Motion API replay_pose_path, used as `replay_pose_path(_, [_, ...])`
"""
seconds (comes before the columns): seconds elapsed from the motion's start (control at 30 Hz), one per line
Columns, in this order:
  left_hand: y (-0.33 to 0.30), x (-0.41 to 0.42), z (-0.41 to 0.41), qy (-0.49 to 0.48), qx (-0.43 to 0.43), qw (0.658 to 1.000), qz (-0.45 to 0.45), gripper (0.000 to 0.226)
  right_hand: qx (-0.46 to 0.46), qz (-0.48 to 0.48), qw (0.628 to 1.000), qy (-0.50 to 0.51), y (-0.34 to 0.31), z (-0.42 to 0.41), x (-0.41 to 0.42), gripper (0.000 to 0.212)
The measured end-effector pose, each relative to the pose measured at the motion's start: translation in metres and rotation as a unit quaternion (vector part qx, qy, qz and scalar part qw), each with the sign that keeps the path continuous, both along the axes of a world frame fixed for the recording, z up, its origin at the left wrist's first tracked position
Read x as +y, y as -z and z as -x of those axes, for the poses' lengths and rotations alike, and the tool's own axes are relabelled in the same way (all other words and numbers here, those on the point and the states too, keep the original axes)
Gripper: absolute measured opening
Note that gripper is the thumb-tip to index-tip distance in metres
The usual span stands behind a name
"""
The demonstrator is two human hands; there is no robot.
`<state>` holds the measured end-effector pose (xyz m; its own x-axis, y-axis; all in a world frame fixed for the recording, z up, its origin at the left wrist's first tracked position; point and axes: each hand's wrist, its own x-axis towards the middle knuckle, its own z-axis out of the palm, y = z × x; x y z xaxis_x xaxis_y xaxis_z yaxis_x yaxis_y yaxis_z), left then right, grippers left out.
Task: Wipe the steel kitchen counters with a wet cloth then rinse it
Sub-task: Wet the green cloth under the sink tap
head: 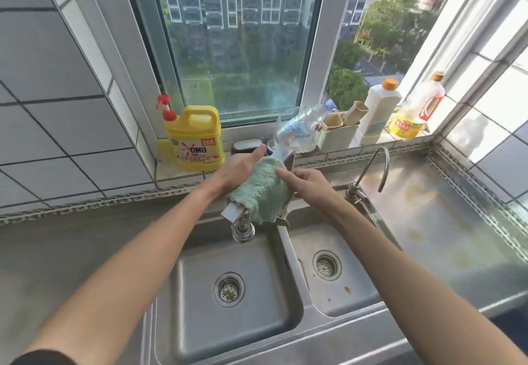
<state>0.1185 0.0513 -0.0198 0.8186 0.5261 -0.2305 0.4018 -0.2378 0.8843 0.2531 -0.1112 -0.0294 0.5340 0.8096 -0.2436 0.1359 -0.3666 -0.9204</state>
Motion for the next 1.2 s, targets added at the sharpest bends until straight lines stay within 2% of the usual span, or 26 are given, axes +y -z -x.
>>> replay_pose_path(0.13, [-0.012,0.007,0.007,-0.023,-0.016,0.992,-0.120,0.056,-0.045,-0.034,0.998,-0.006,-0.010,-0.002,-0.002,0.047])
replay_pose_path(0.27, [-0.048,0.007,0.005,-0.021,-0.074,0.976,-0.204,0.056,-0.057,-0.087,0.995,-0.006,-0.035,-0.005,-0.006,0.027])
replay_pose_path(0.37, [-0.081,-0.005,0.004,-0.022,-0.133,0.963,-0.234,0.062,-0.056,-0.137,0.989,0.010,-0.066,-0.006,-0.016,0.026])
replay_pose_path(0.47, [-0.108,-0.027,0.005,-0.015,-0.180,0.957,-0.228,0.055,-0.052,-0.187,0.981,-0.001,-0.102,-0.002,-0.041,0.029])
replay_pose_path(0.6, [-0.118,-0.071,0.013,0.037,-0.202,0.958,-0.201,0.046,-0.052,-0.170,0.981,-0.080,-0.124,0.006,-0.088,0.026])
replay_pose_path(0.67, [-0.110,-0.092,0.021,0.063,-0.190,0.960,-0.195,0.039,-0.033,-0.167,0.982,-0.083,-0.118,0.011,-0.111,0.022])
replay_pose_path(0.77, [-0.087,-0.115,0.040,0.085,-0.177,0.961,-0.196,0.016,0.008,-0.175,0.983,-0.049,-0.097,0.019,-0.141,0.017])
replay_pose_path(0.83, [-0.068,-0.126,0.057,0.086,-0.166,0.965,-0.185,0.021,0.019,-0.163,0.986,-0.030,-0.077,0.023,-0.158,0.020])
replay_pose_path(0.93, [-0.034,-0.141,0.087,0.058,-0.151,0.975,-0.152,0.028,-0.001,-0.119,0.993,-0.008,-0.040,0.028,-0.179,0.018])
replay_pose_path(1.1, [0.023,-0.186,0.138,-0.028,-0.079,0.991,-0.100,0.019,-0.099,-0.032,0.993,-0.053,0.010,0.034,-0.207,0.017])
replay_pose_path(1.2, [0.046,-0.227,0.161,-0.086,-0.038,0.993,-0.075,0.014,-0.095,-0.029,0.992,-0.077,0.028,0.032,-0.218,0.017])
